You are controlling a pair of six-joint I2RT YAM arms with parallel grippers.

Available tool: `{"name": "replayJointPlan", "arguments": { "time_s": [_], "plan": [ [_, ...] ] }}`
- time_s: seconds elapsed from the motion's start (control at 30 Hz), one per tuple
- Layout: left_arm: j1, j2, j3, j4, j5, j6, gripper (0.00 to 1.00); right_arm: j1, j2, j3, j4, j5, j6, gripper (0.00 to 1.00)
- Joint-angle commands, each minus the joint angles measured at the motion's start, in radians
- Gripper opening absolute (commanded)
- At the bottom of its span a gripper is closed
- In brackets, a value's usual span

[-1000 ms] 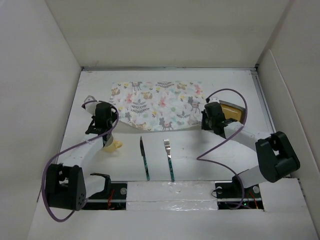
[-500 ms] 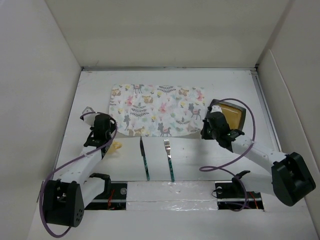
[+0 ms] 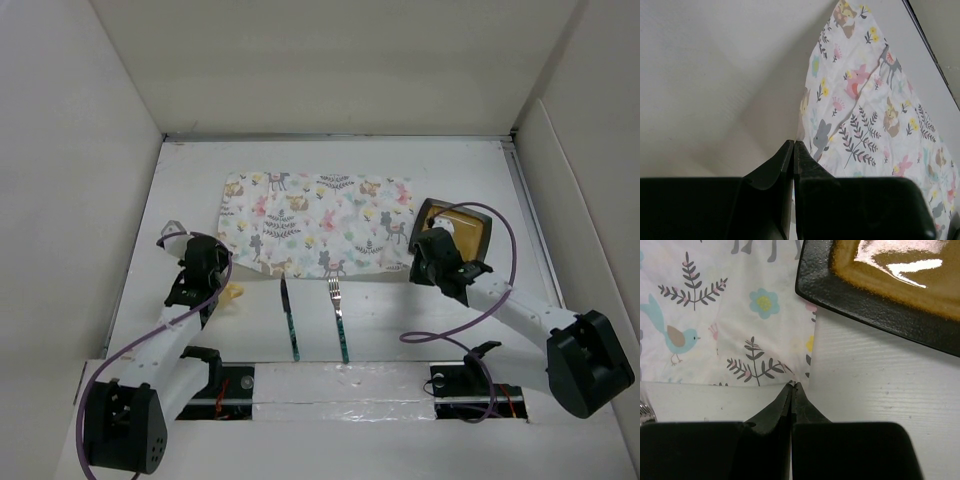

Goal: Set the dinner table for one person

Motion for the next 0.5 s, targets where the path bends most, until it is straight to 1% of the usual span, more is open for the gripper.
{"name": "replayJointPlan", "arguments": {
  "time_s": [0.0, 0.03, 0.07, 0.1, 0.13, 0.17, 0.2, 0.27, 0.33, 0.37, 0.4, 0.47],
  "plan": [
    [0.002, -0.005, -0.032, -0.067, -0.012, -0.012, 0.0, -0.006, -0.015, 0.004, -0.017, 0.035, 0.018, 0.08],
    [0.002, -0.012, -0.029, -0.079, -0.012, -0.013, 0.0, -0.006, -0.022, 0.004, -0.019, 0.043, 0.019, 0.12],
    [0.002, -0.016, -0.025, -0.085, -0.015, -0.013, 0.08, -0.016, -0.028, 0.004, -0.023, 0.051, 0.021, 0.14],
    [0.002, -0.024, -0.019, -0.093, -0.019, -0.016, 0.13, -0.016, -0.039, 0.004, -0.025, 0.065, 0.025, 0.24],
    [0.002, -0.044, -0.014, -0.109, -0.022, -0.021, 0.19, -0.016, -0.059, 0.004, -0.025, 0.066, 0.022, 0.3],
    [0.002, -0.054, -0.003, -0.114, -0.023, -0.024, 0.31, -0.016, -0.07, 0.007, -0.023, 0.068, 0.015, 0.33],
    [0.002, -0.07, 0.001, -0.117, -0.019, -0.027, 0.33, -0.037, -0.079, 0.02, -0.026, 0.062, 0.001, 0.42],
    [0.002, -0.126, 0.024, -0.114, 0.01, -0.024, 0.4, -0.055, -0.099, 0.043, -0.033, 0.049, -0.027, 0.48],
    [0.002, -0.175, 0.049, -0.113, 0.029, -0.013, 0.41, -0.086, -0.107, 0.088, -0.039, 0.029, -0.035, 0.53],
    [0.002, -0.186, 0.088, -0.119, 0.046, -0.01, 0.42, -0.097, -0.11, 0.102, -0.04, 0.026, -0.042, 0.54],
    [0.002, -0.199, 0.113, -0.122, 0.057, -0.003, 0.41, -0.123, -0.108, 0.114, -0.037, 0.028, -0.045, 0.57],
    [-0.012, -0.22, 0.183, -0.122, 0.101, 0.029, 0.42, -0.166, -0.105, 0.148, -0.031, 0.02, -0.047, 0.58]
  ]
}}
